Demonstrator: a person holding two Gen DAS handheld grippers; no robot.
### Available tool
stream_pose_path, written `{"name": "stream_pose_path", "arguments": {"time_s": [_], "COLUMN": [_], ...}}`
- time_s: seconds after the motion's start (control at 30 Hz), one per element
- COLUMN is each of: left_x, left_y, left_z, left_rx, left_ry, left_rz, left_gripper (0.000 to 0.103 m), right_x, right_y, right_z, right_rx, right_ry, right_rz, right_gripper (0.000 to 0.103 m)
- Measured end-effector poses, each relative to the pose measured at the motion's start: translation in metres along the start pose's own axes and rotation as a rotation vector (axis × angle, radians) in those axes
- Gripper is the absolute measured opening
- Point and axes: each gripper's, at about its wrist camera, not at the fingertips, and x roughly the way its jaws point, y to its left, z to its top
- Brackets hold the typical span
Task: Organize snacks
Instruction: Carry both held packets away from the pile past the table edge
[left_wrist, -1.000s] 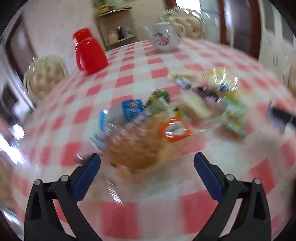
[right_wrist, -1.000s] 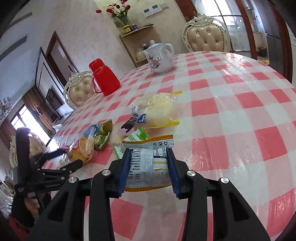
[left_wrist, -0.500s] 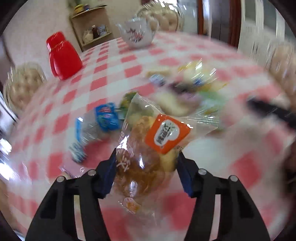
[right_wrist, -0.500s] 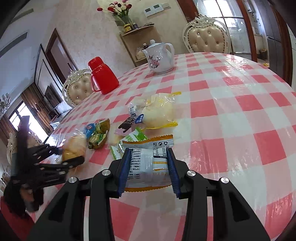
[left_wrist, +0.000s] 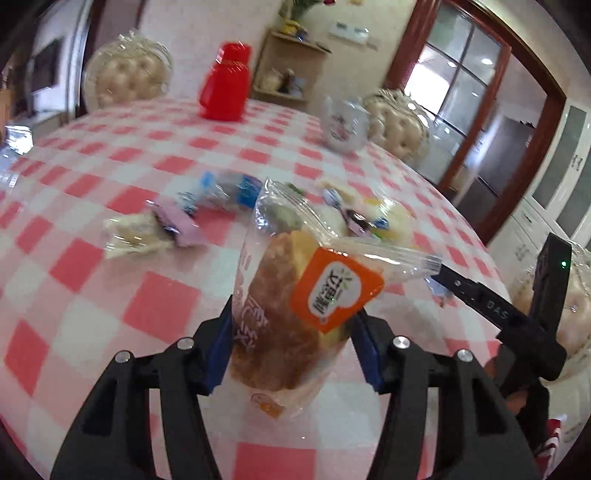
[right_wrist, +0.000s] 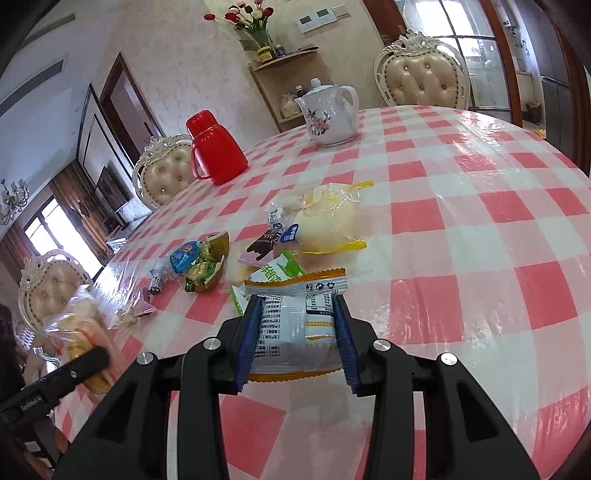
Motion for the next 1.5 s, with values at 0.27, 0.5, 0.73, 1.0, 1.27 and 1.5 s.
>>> {"name": "stream_pose_path", "arguments": {"time_s": [0.27,0.5,0.73,1.0,1.27,1.5], "left_x": [0.041,0.031,-0.01,-0.056,-0.104,-0.152], "left_y": [-0.007,0.006,0.021,0.022,0.031,0.045], "left_z": [0.001,-0.004,-0.023,-0.041,-0.064,-0.088], "left_rx": [0.085,0.027,-0.035,-0.009,0.011,0.028], "left_ry": [0.092,0.07,0.0,-0.034,-0.049,-0.071], "left_rz": [0.14,0.135,0.161,0.191,0.24,0.275], "left_gripper": [0.062,0.05,0.049,0.049,0.049,0.049], "right_x": [-0.006,-0.013,-0.033,-0.055,-0.082,-0.098], "right_y": [-0.006,-0.005,0.029,0.085,0.135,0.173], "right_z": [-0.001,-0.007,-0.036,-0.073,-0.099,-0.12], "right_rx": [0.038,0.039,0.002,-0.098,-0.214,-0.292], "right_ry": [-0.02,-0.029,0.017,0.068,0.074,0.091], "right_rz": [-0.008,0.015,0.119,0.207,0.262,0.306], "right_gripper": [0.039,0.039,0.039,0.039,0.039,0.039]}}
